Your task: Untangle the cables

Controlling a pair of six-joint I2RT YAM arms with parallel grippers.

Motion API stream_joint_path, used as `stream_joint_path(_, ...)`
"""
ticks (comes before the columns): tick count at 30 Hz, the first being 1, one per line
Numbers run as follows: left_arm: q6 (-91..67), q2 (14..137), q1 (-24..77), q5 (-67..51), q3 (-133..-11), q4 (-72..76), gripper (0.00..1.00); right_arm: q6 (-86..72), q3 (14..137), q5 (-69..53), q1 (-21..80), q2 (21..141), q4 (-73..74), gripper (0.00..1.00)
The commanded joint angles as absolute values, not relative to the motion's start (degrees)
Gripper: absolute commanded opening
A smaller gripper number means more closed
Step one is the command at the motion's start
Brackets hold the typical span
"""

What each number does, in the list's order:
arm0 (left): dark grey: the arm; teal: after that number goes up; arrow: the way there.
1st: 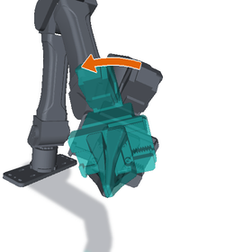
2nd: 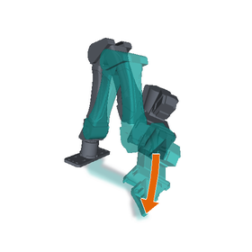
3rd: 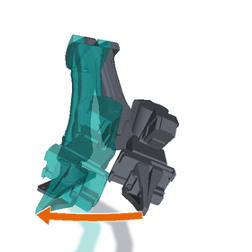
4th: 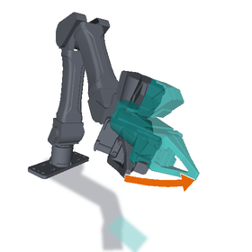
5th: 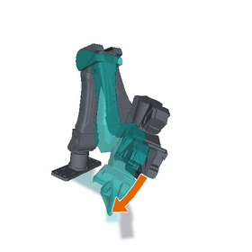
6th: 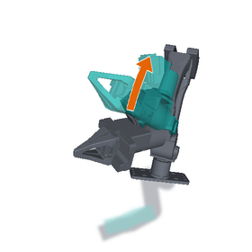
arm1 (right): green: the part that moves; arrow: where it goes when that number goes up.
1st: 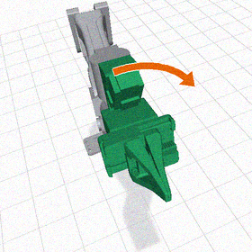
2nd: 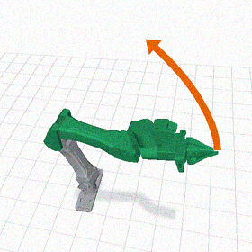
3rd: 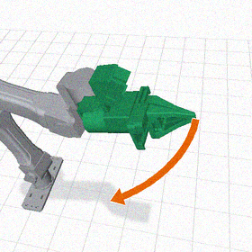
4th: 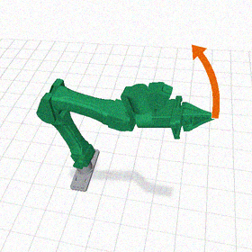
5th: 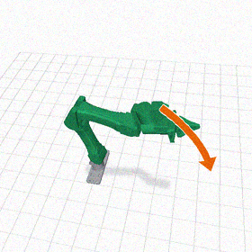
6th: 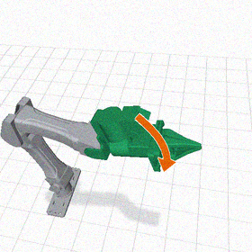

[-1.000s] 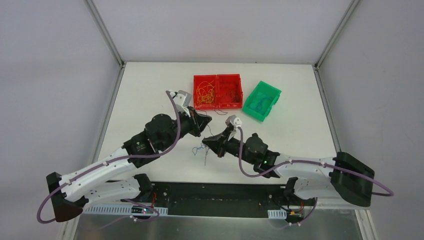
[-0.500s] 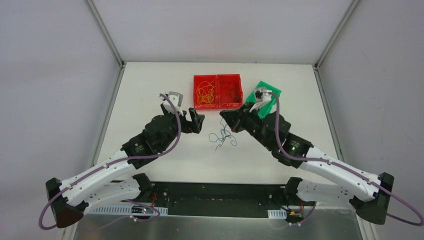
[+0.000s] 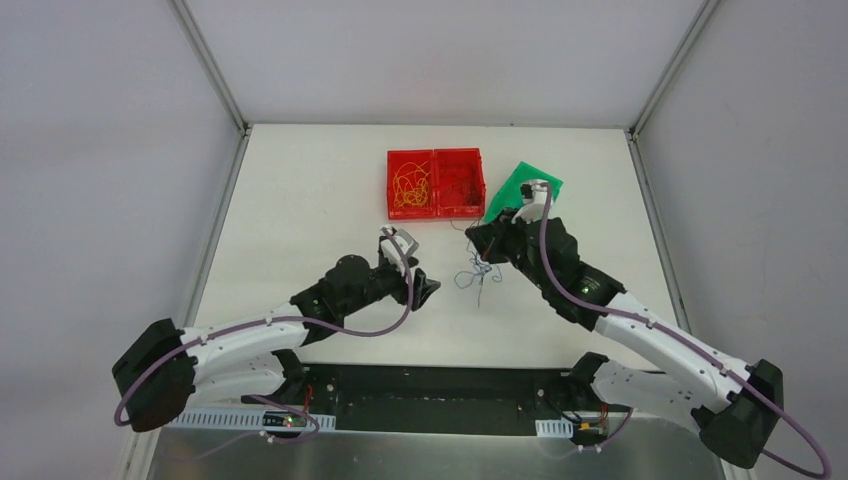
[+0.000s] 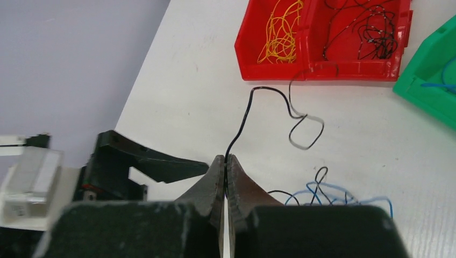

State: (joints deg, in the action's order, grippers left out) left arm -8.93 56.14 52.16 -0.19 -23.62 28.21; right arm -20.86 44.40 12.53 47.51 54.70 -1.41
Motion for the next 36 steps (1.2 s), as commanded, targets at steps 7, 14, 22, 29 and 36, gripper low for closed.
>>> stream_joint_path(7,0.97,66.09,55.16,-8.83,-26.84,41.71,0.74,-22.31,42.02,3.82,47.19,41.61,-1.28,0.00)
stream_joint_path(14,0.23,65.37,55.16,-11.03,-26.92,42.63,0.75,-23.54,41.32,-5.01,47.16,39.44,-2.74,0.00)
stream_joint_path(22,1.81,63.49,55.12,-13.74,-25.43,44.69,0.69,-24.68,41.43,-15.02,47.17,39.89,-4.88,0.00)
stream_joint_path(29,1.25,66.95,55.16,-21.19,-24.97,50.77,0.63,-26.04,41.27,-20.72,47.21,40.70,-7.42,0.00)
stream_joint_path(36,0.62,67.75,55.13,-22.54,-25.20,51.12,0.51,-25.55,40.51,-19.83,47.15,39.20,-7.79,0.00)
